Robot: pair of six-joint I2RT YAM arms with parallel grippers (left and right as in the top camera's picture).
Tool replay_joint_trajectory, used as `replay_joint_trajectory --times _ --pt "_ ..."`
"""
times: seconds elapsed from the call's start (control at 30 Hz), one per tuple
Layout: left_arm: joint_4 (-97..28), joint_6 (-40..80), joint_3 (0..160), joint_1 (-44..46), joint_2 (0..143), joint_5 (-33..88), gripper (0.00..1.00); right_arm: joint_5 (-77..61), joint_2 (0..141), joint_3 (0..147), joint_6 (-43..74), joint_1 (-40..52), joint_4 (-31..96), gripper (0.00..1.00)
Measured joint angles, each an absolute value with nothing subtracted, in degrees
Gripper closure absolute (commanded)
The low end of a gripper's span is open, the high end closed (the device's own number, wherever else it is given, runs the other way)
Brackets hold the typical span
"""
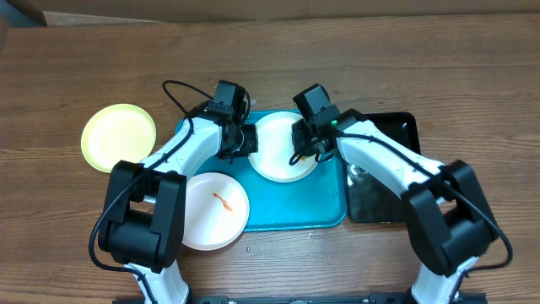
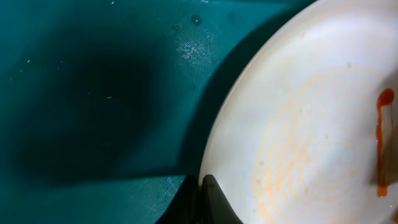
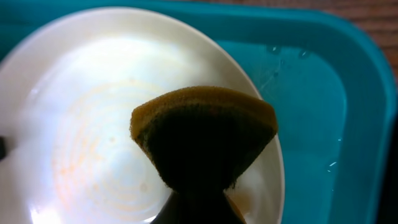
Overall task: Clean dirty plates on tray and stack at the side
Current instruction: 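Scrub the white plate held by the left gripper with the sponge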
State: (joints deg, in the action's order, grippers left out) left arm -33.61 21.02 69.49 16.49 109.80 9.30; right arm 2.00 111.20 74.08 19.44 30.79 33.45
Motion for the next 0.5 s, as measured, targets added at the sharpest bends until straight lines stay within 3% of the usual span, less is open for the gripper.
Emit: replay_joint_trajectory --times 0.5 --pt "-33.61 21.02 69.49 16.45 109.80 9.39 0.96 0.91 115.83 75.81 24.29 30.72 32.58 0.96"
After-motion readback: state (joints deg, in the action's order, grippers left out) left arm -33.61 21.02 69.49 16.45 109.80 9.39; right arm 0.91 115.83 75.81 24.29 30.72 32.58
